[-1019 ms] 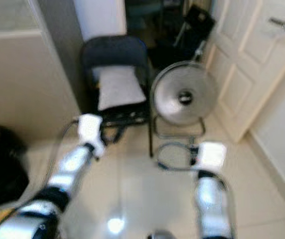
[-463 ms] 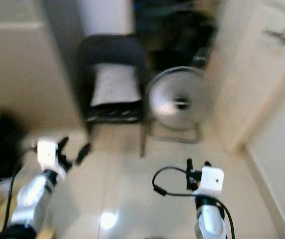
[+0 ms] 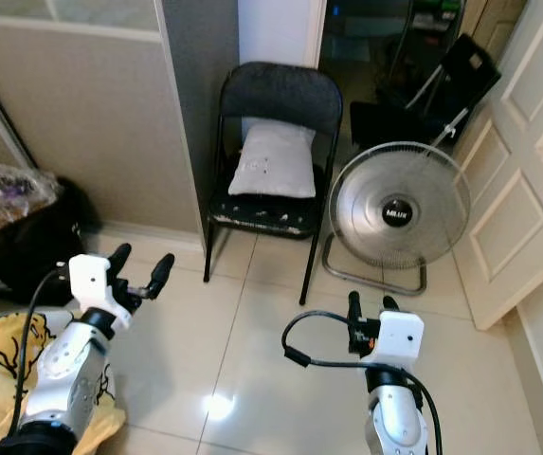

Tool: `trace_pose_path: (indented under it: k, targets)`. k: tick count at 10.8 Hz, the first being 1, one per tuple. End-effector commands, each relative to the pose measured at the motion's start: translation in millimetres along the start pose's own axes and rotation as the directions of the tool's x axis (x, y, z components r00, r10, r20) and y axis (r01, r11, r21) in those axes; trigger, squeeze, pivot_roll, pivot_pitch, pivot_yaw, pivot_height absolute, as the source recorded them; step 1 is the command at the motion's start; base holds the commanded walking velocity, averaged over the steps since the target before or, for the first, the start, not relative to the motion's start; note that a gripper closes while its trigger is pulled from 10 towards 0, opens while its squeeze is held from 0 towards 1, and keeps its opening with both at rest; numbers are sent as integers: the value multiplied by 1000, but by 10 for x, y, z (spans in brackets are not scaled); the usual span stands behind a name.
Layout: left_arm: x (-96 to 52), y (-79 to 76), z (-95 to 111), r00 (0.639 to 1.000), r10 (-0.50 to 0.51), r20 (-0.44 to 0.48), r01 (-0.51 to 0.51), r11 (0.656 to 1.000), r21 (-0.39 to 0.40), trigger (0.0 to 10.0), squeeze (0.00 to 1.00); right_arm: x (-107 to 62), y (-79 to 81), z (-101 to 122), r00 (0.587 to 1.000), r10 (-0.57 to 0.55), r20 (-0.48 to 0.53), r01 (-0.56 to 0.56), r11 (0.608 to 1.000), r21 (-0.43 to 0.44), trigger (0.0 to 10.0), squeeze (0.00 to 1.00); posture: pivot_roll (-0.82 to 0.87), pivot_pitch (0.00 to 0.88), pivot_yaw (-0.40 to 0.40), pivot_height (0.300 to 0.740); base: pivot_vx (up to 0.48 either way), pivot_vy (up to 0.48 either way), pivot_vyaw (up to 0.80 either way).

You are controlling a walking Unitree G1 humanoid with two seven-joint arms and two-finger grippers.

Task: Clean up the room

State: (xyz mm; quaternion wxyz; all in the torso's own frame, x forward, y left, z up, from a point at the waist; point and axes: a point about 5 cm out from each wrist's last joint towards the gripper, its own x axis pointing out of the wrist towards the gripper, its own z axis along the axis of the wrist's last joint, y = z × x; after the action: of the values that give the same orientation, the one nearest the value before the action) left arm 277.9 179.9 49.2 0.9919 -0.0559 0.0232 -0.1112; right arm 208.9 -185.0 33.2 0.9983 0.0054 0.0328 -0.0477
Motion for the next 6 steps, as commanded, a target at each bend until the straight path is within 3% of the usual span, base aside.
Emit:
trace_pose_path:
  k: [1,2,3,4,6]
  targets:
    - [17,50,-4,997,77,-30,-78,996,-41,10000,0,8,-21,28,1000,3,4,-3,1000,-4,10000,0,-103,0,7,740,0,0,0]
    - [-8,143,-58,973,219,-71,-227,966,-126,10000,0,25,-54,5,999,-38,-8,38,999,9,10000,0,-110,0,5,740,0,0,0]
    - [-34,114,-103,968,232,-95,-243,961,-133,10000,0,45,-93,-30,996,-86,-28,87,995,39,10000,0,-112,0,3,740,0,0,0]
    - [-34,9,-94,982,169,-86,-177,980,-89,10000,0,59,-105,-20,997,-79,-25,80,996,34,10000,0,-111,0,1,740,0,0,0]
    - [-16,-18,-60,986,146,-81,-151,987,-54,10000,0,66,-118,-19,996,-79,-27,80,996,34,10000,0,-108,0,-2,740,0,0,0]
